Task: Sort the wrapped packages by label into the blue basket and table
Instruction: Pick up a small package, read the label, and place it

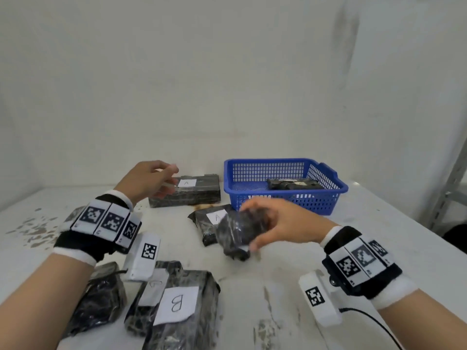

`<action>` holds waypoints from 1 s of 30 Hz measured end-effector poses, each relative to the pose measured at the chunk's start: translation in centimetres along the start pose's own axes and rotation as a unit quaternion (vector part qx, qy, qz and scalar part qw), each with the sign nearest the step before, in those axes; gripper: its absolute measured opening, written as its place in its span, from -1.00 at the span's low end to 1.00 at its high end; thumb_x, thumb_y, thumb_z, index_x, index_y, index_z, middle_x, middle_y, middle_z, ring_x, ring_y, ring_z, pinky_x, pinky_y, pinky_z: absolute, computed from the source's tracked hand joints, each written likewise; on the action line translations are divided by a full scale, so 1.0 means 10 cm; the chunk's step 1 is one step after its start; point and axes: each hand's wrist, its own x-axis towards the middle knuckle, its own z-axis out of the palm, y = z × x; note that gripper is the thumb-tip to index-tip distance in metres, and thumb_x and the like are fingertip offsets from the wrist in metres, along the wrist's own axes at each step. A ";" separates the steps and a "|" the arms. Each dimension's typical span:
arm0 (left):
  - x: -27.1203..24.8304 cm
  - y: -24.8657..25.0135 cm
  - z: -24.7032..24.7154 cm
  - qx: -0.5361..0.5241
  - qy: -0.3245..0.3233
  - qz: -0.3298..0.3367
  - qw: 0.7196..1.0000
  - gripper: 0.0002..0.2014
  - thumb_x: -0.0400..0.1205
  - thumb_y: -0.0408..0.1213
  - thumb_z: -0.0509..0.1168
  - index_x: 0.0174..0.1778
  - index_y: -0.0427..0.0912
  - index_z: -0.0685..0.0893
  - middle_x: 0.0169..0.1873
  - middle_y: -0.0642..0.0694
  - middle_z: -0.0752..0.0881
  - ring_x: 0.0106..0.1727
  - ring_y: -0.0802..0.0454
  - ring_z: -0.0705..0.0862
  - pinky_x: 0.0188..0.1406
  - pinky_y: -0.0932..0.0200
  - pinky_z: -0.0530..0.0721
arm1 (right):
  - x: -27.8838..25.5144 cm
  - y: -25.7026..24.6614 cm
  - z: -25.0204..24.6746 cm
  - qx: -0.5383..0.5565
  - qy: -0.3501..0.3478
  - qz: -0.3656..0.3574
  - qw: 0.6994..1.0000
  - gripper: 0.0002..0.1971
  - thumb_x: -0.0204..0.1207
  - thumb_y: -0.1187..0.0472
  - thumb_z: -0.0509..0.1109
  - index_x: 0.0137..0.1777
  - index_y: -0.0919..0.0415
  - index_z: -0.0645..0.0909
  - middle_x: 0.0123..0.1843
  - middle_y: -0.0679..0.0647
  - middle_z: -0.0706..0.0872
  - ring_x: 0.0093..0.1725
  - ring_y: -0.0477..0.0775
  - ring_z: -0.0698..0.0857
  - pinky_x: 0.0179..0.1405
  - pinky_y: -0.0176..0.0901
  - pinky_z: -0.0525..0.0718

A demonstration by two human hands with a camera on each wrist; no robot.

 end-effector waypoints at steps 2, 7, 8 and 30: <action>-0.13 0.17 0.03 0.011 -0.023 0.014 1.000 -0.53 0.70 0.13 0.12 0.18 -0.19 0.69 -0.06 -0.18 0.81 -0.23 -0.04 0.79 -0.22 0.17 0.75 | 0.07 -0.11 -0.13 -0.005 0.164 -0.058 0.985 -0.40 0.21 -0.01 0.75 0.17 -0.43 0.55 0.28 -0.09 0.60 0.25 -0.06 0.66 0.30 -0.03 0.71; -0.41 0.60 0.23 -0.070 -0.153 0.012 0.986 -0.20 0.45 0.46 -0.12 0.16 -0.11 0.66 -0.13 -0.19 0.86 -0.16 -0.18 0.83 -0.12 0.02 0.78 | 0.30 -0.35 -0.27 -0.007 0.377 -0.221 0.899 -0.38 0.28 0.34 0.72 0.13 -0.30 0.55 0.24 -0.06 0.43 0.18 -0.39 0.58 0.23 -0.55 0.56; -0.43 0.66 0.28 -0.100 -0.166 0.020 0.981 -0.21 0.44 0.45 -0.08 0.16 -0.14 0.66 -0.13 -0.22 0.85 -0.16 -0.20 0.83 -0.15 0.03 0.79 | 0.36 -0.36 -0.26 -0.028 0.393 -0.238 0.888 -0.39 0.29 0.37 0.71 0.12 -0.28 0.57 0.25 -0.05 0.41 0.19 -0.38 0.58 0.27 -0.53 0.55; -0.24 0.49 0.21 -0.119 -0.080 0.234 0.962 -0.51 0.34 0.04 0.47 0.23 0.16 0.70 0.17 0.00 0.77 0.07 -0.05 0.82 0.22 -0.14 0.71 | 0.49 -0.65 -0.48 0.220 0.276 -0.113 0.929 -0.68 0.47 0.11 0.55 0.22 -0.16 0.71 0.05 0.07 0.84 -0.21 0.10 0.87 -0.06 -0.26 0.79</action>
